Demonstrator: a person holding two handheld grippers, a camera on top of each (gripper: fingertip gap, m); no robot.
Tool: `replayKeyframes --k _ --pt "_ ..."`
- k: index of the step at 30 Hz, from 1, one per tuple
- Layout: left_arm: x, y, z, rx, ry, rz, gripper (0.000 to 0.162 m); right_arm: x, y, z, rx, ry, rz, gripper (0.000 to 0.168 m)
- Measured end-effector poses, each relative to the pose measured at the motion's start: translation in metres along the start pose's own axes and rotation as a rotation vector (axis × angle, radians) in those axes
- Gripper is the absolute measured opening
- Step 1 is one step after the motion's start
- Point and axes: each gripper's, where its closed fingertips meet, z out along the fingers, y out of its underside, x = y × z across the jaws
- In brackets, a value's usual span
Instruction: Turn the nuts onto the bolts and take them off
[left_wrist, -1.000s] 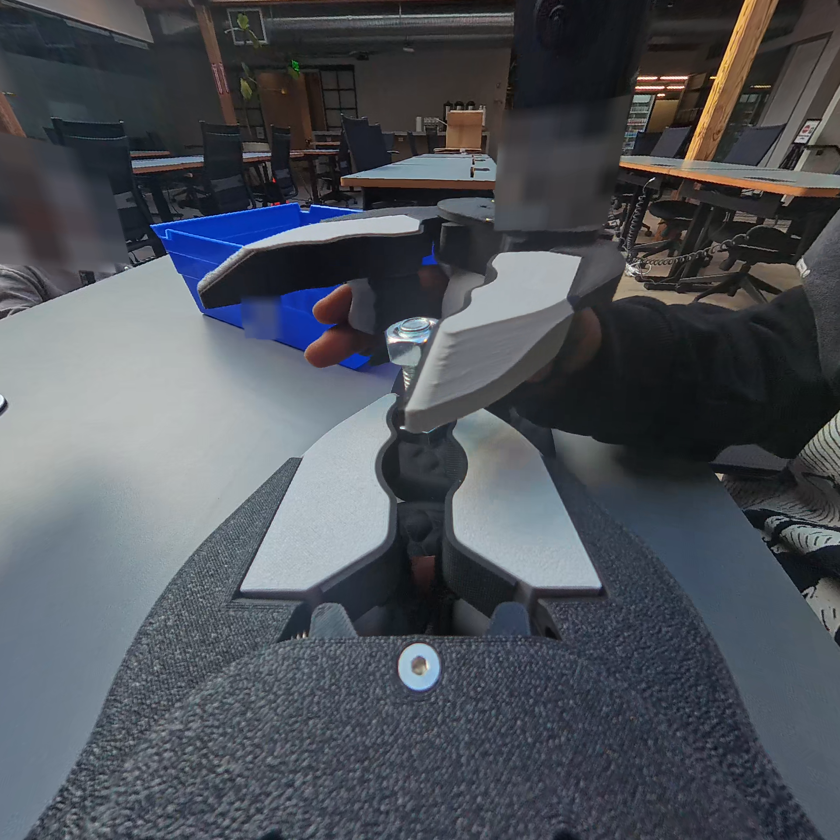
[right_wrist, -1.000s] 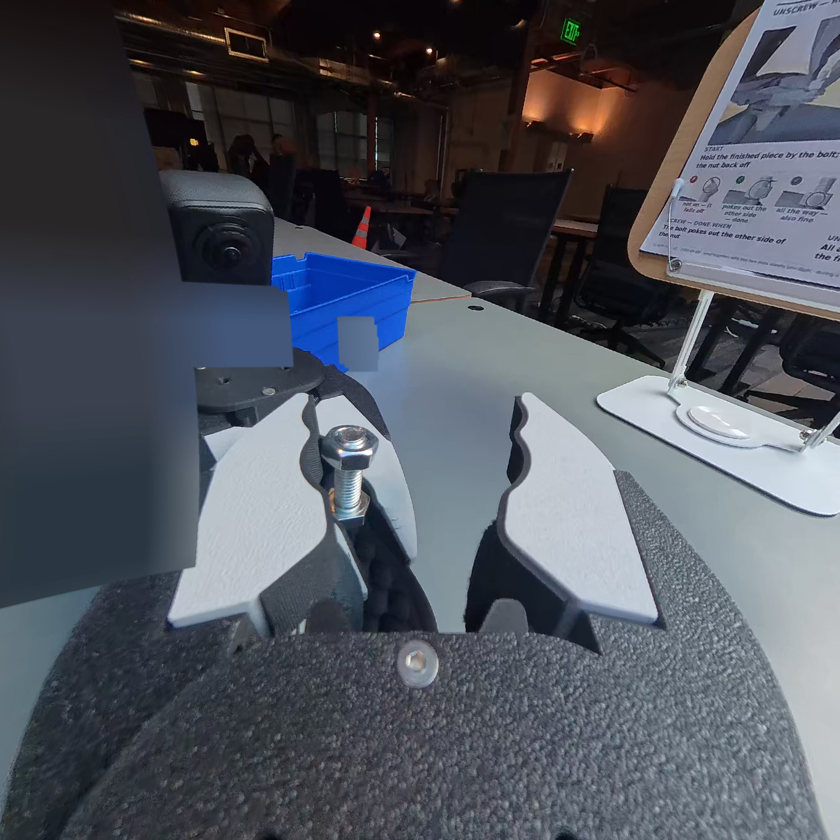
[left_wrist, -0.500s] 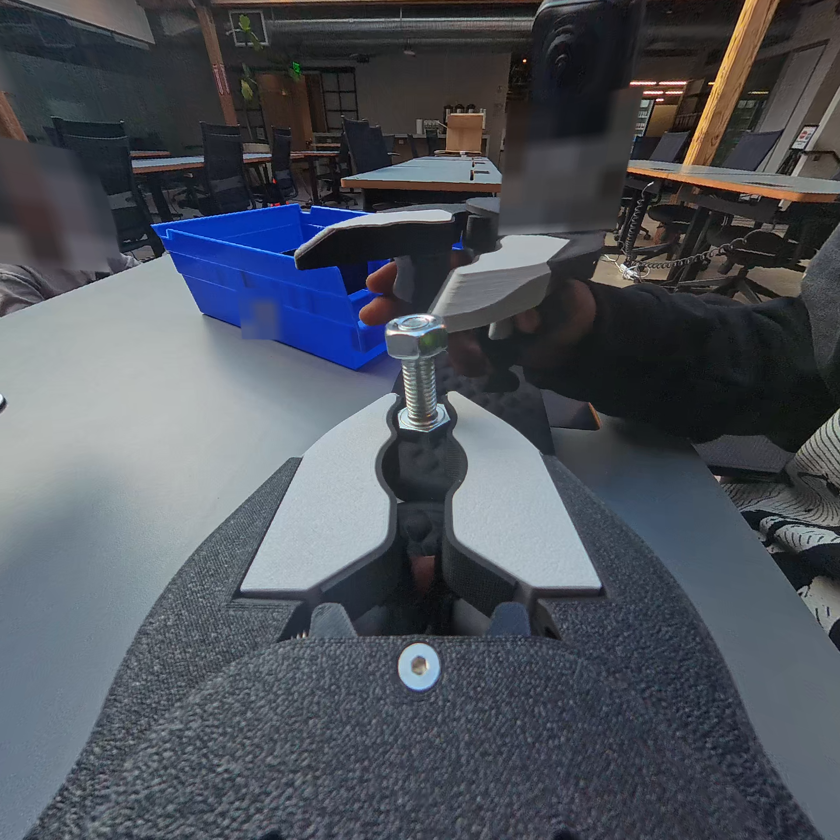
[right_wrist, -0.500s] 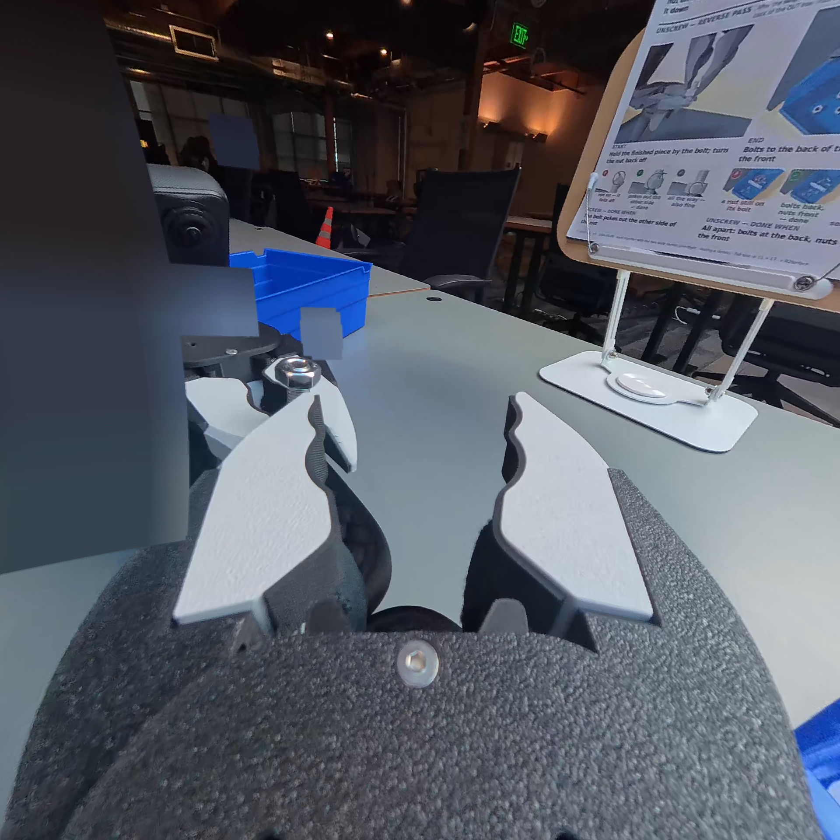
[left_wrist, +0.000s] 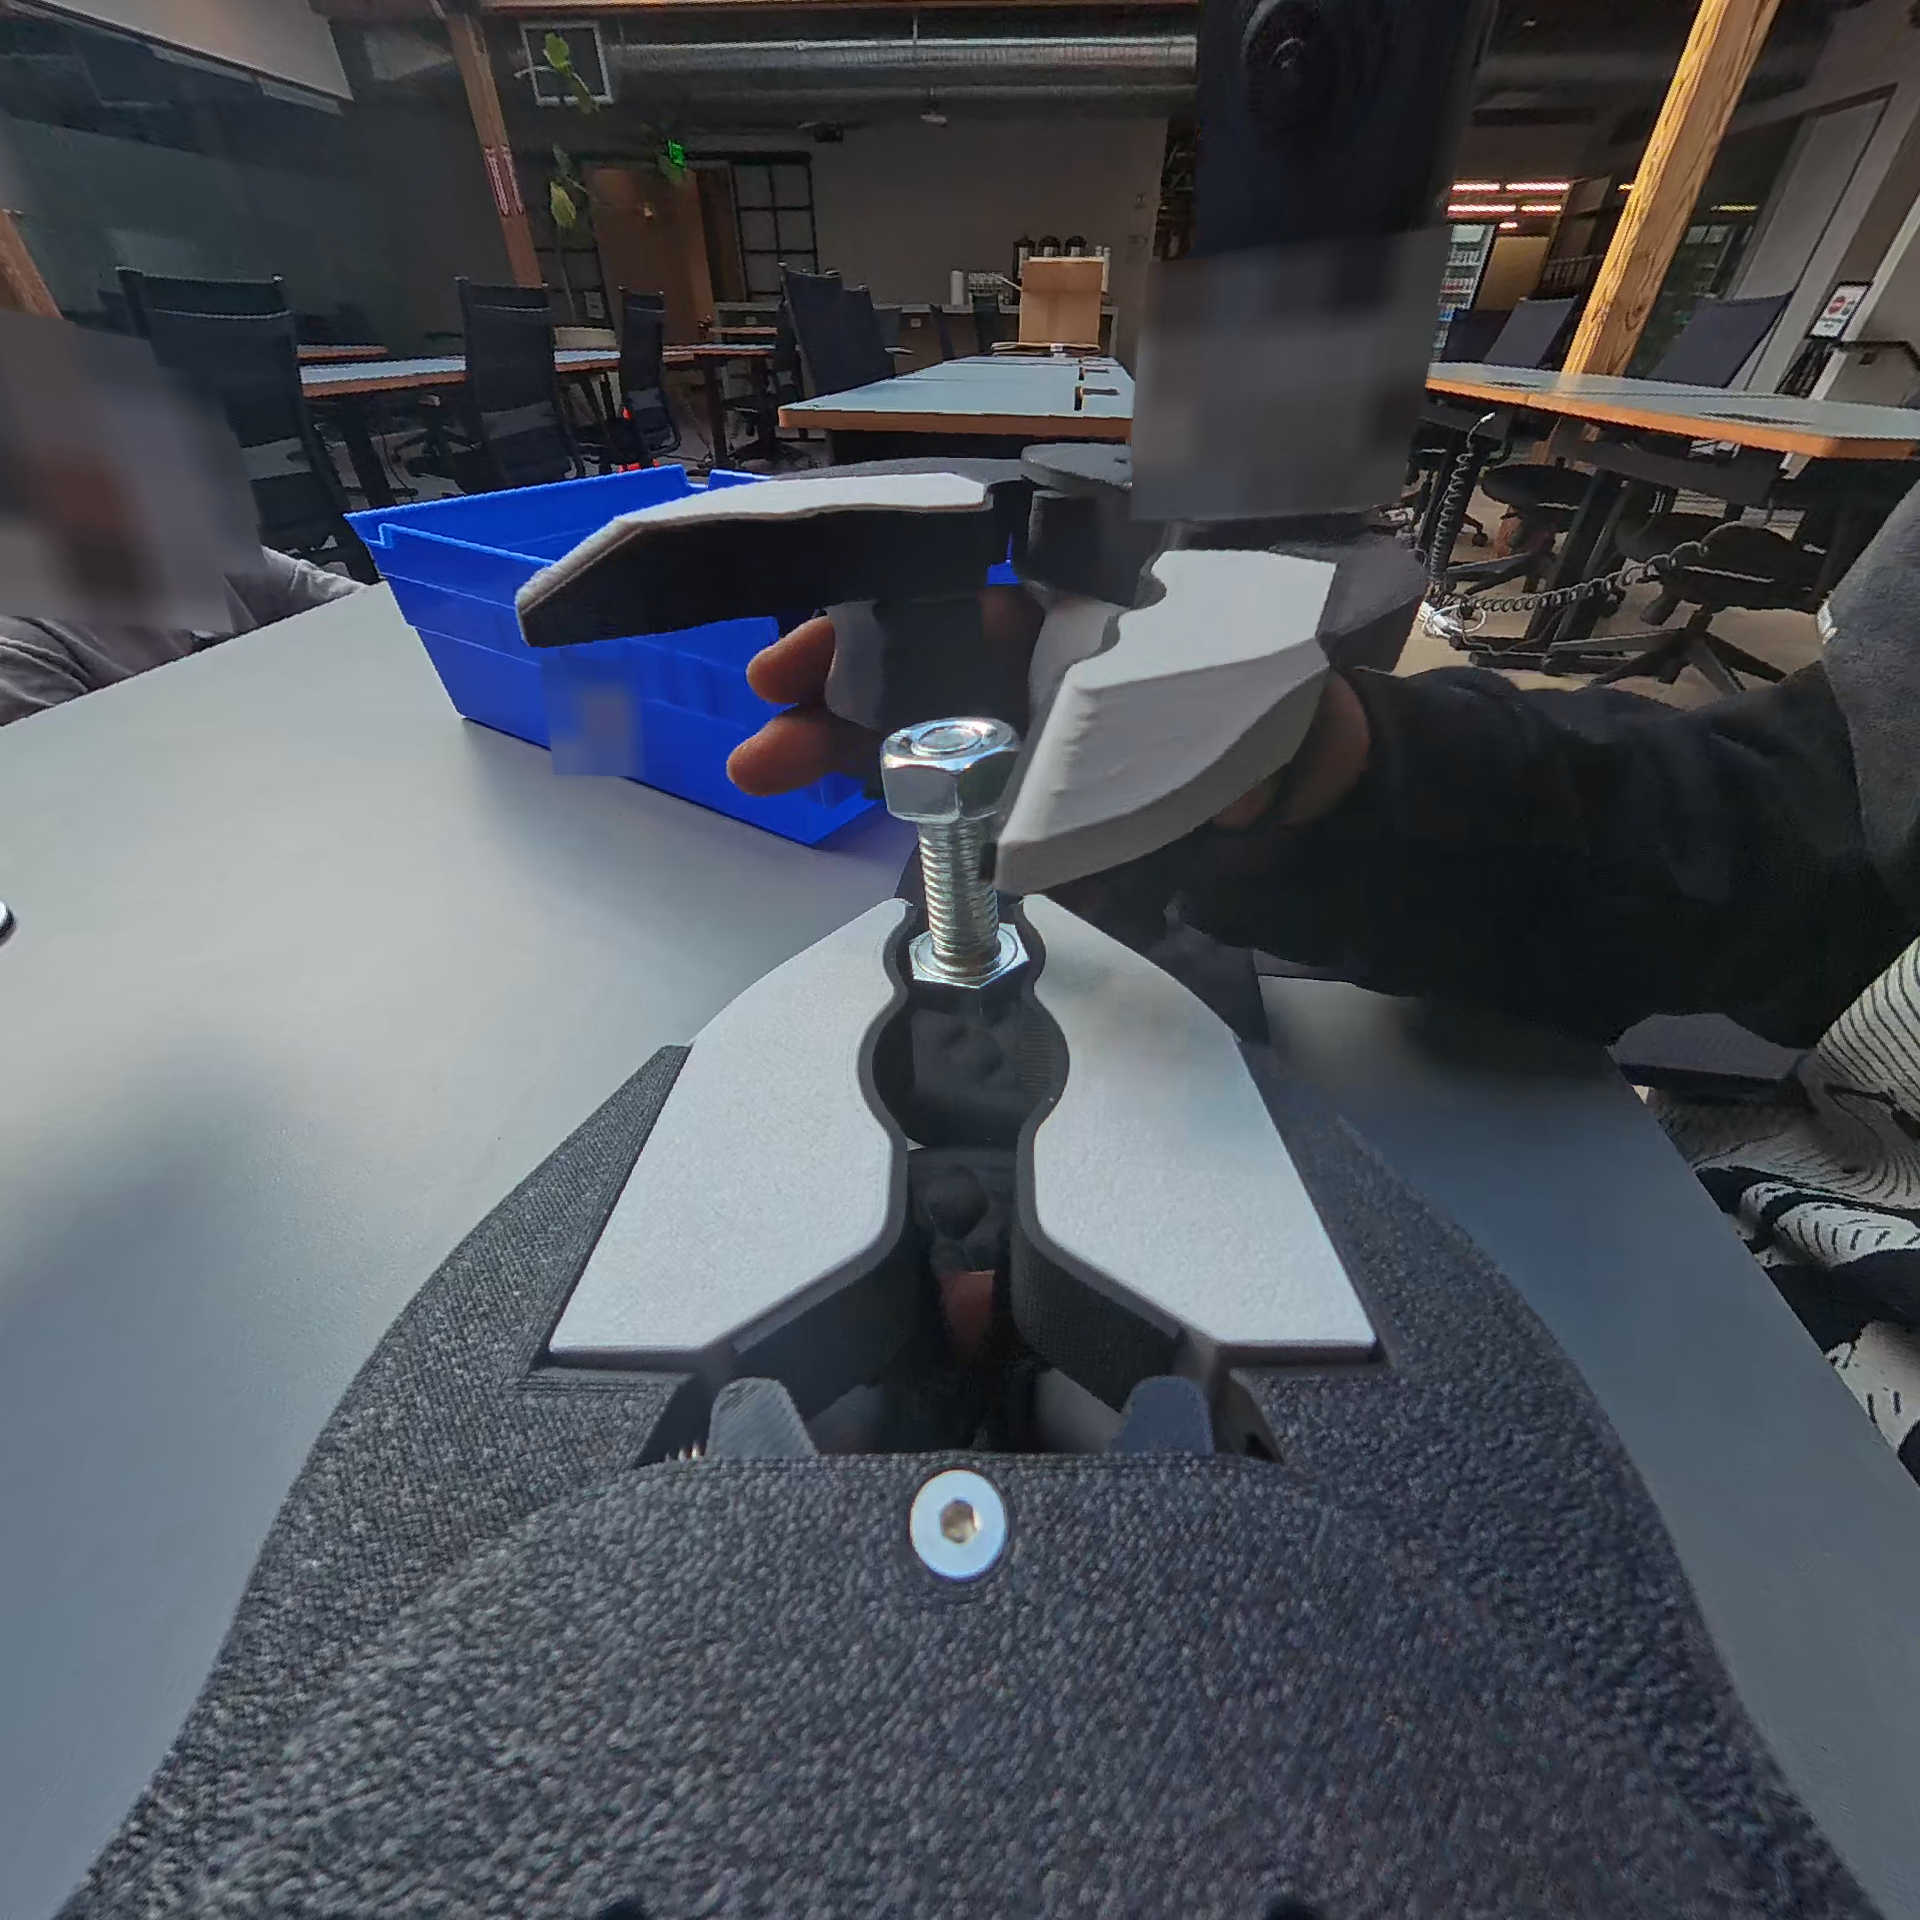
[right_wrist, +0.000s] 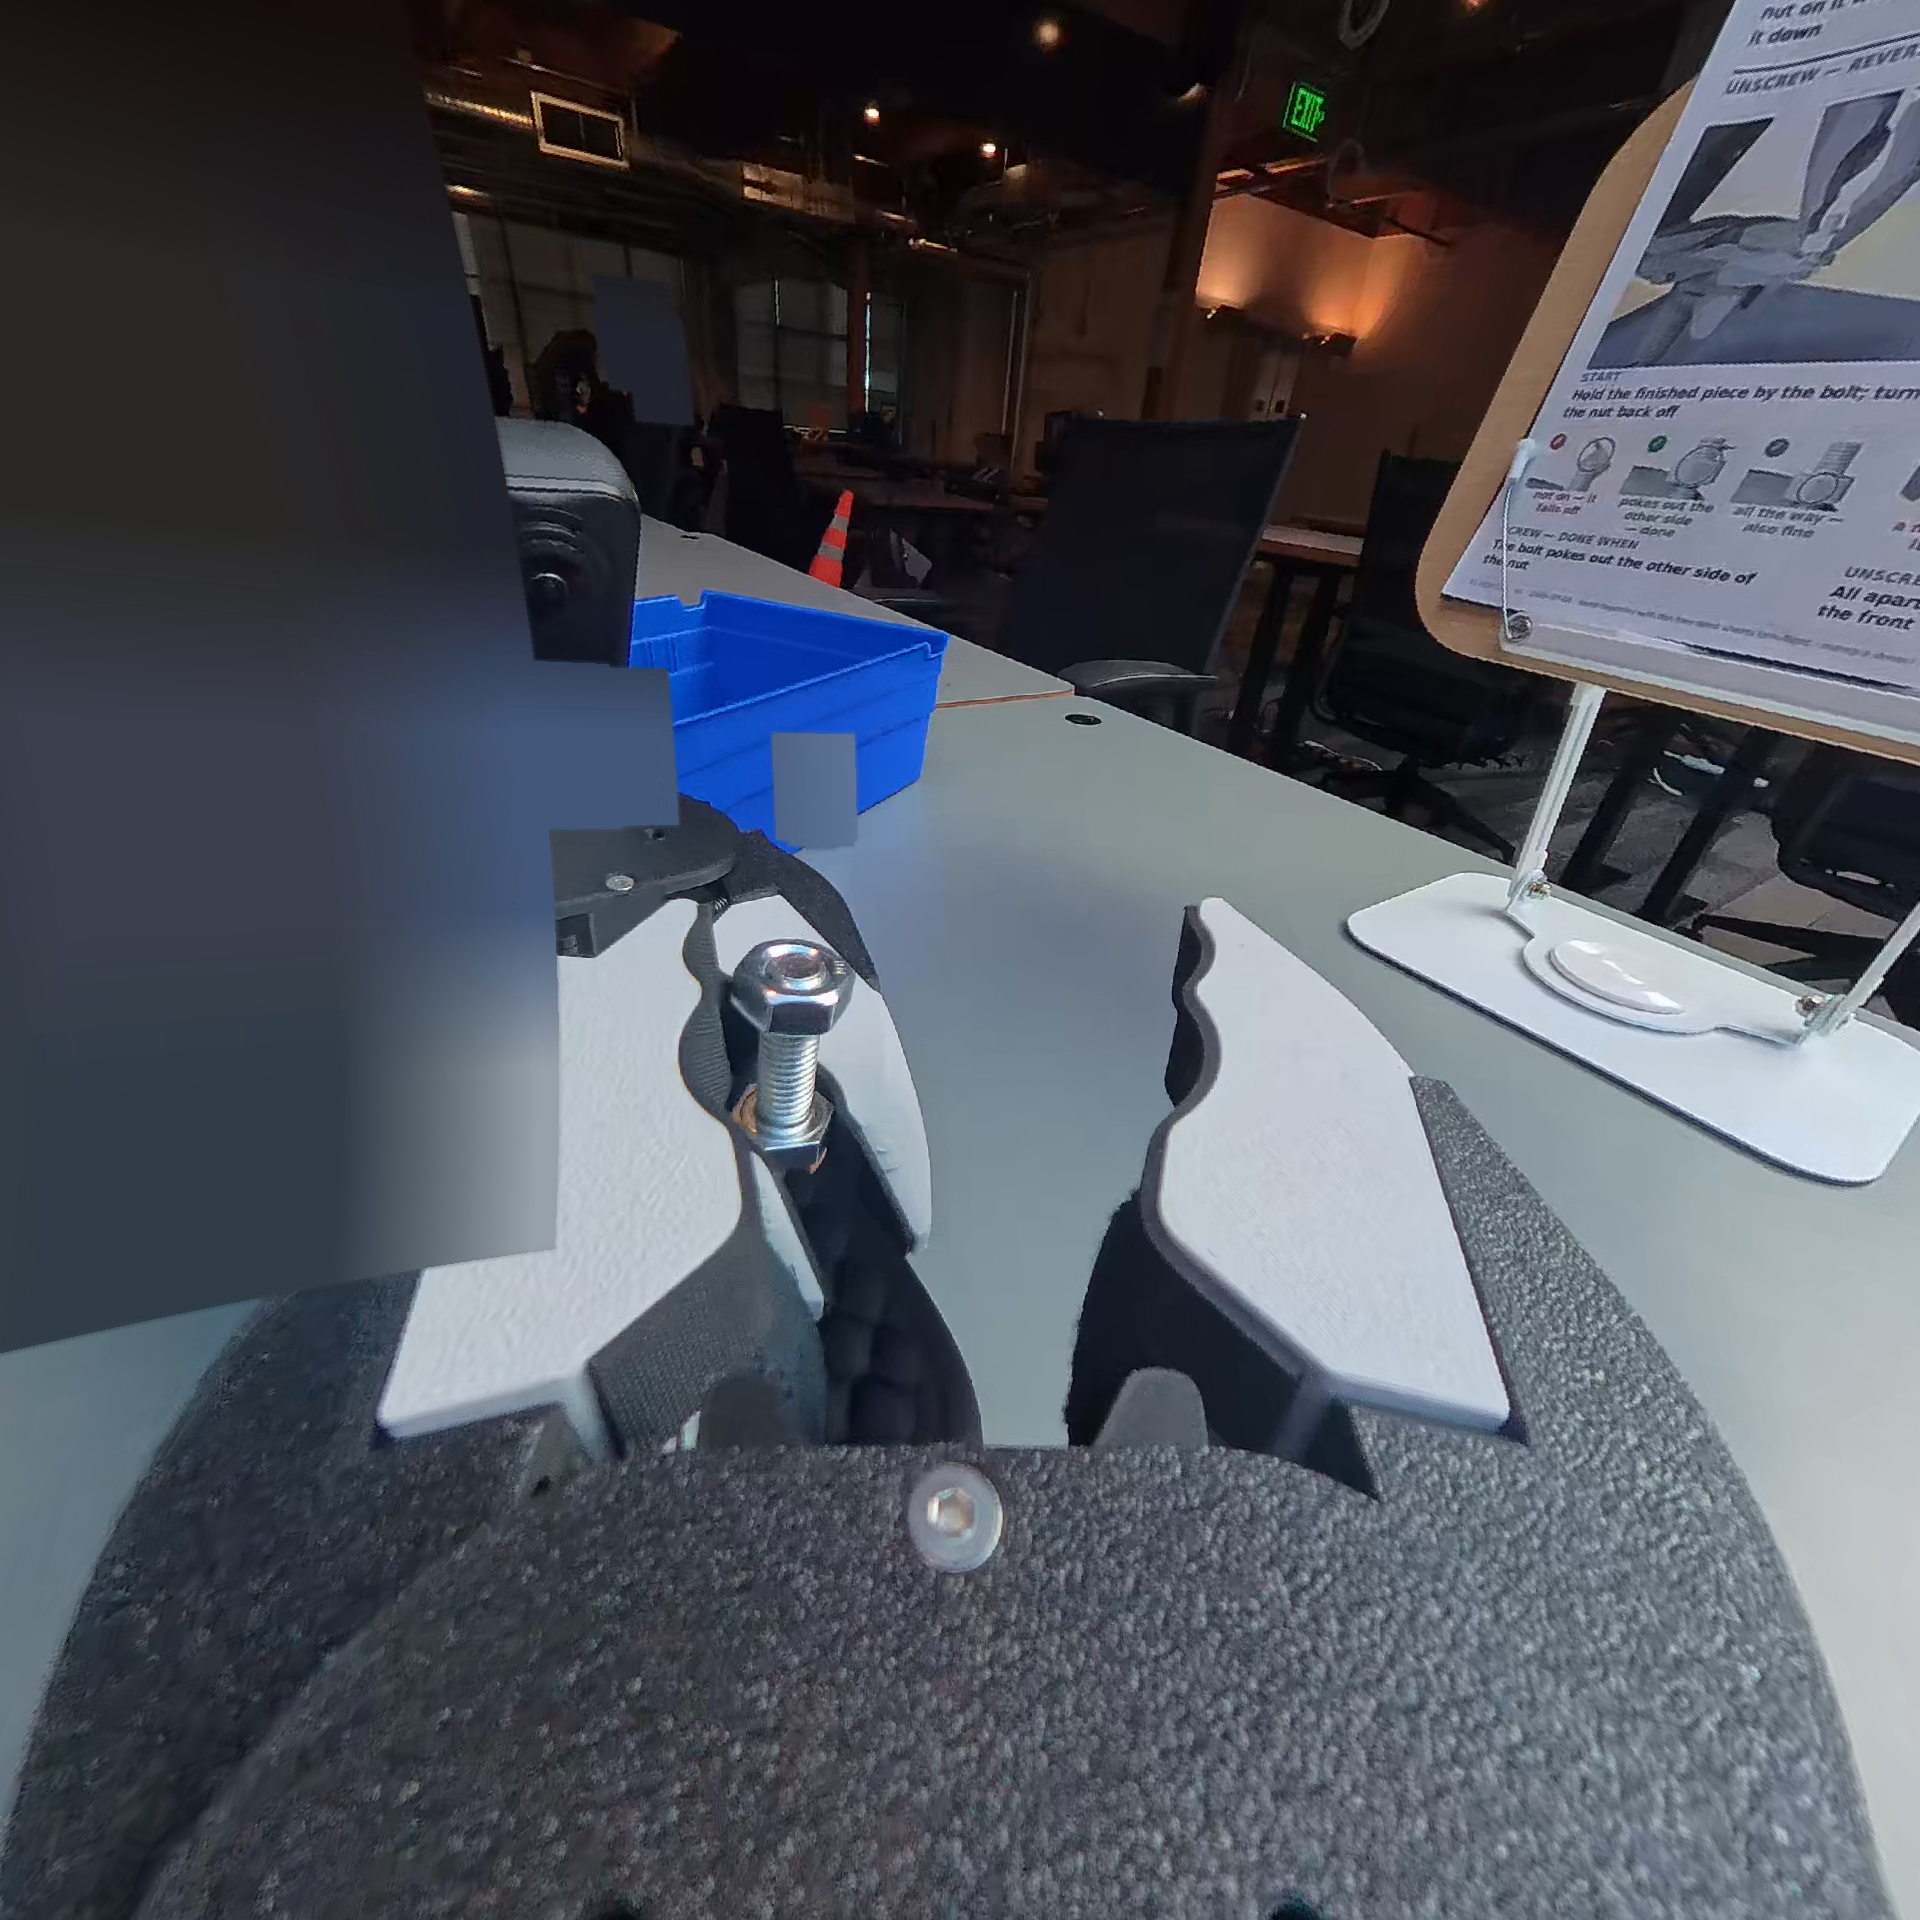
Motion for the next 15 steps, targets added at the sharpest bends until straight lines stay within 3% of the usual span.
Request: replayKeyframes --k 5,15 --pt "0.0 0.0 0.0 -0.001 0.0 0.002 0.015 0.003 0.005 0.001 -0.028 0.019 -0.004 0.083" --pt "0.0 0.0 0.0 0.003 -0.001 -0.001 0.015 0.025 0.008 -0.036 -0.017 0.086 0.017 0.081"
